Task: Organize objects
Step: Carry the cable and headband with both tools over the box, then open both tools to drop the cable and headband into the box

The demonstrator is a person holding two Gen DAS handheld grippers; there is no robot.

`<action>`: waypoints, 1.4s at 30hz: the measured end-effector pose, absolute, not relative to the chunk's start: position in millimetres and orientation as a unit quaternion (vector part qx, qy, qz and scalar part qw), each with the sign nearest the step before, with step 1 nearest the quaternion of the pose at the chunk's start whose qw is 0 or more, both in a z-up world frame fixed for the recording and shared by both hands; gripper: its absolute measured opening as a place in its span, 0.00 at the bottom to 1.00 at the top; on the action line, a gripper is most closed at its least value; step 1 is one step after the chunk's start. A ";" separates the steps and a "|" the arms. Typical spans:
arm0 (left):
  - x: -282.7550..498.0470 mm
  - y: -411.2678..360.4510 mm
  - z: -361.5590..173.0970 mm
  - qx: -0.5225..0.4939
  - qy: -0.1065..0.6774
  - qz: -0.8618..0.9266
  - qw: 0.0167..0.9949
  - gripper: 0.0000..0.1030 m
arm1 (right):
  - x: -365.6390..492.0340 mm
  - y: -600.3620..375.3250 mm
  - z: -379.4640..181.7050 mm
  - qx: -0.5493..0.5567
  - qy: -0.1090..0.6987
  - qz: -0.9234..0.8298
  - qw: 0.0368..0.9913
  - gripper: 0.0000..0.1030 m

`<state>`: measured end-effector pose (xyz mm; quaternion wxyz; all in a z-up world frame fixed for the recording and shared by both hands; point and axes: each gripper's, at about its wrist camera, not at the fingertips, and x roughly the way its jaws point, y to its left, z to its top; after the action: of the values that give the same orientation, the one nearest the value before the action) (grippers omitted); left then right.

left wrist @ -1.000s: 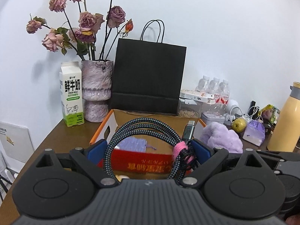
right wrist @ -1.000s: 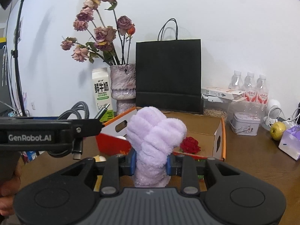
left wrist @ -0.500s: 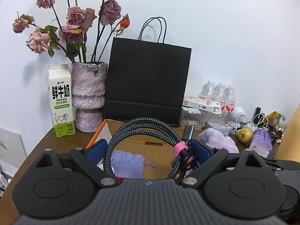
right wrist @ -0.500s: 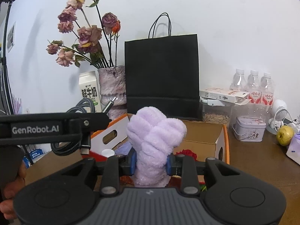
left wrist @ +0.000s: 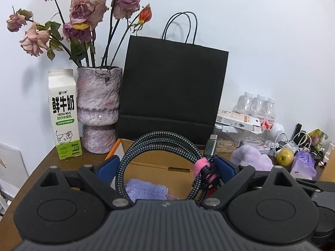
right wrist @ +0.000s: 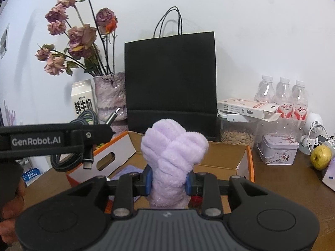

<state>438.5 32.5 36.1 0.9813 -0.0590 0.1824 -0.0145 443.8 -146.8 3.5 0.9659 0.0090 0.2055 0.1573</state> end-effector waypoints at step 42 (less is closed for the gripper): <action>466.5 30.2 25.6 -0.049 0.209 -0.007 0.977 1.00 | 479.9 -154.0 -10.5 -0.006 0.235 0.112 0.965 1.00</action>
<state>466.5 30.2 25.6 0.9766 -0.0485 0.2095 -0.0068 479.9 -154.0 -10.5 0.9654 -0.0056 0.2355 0.1119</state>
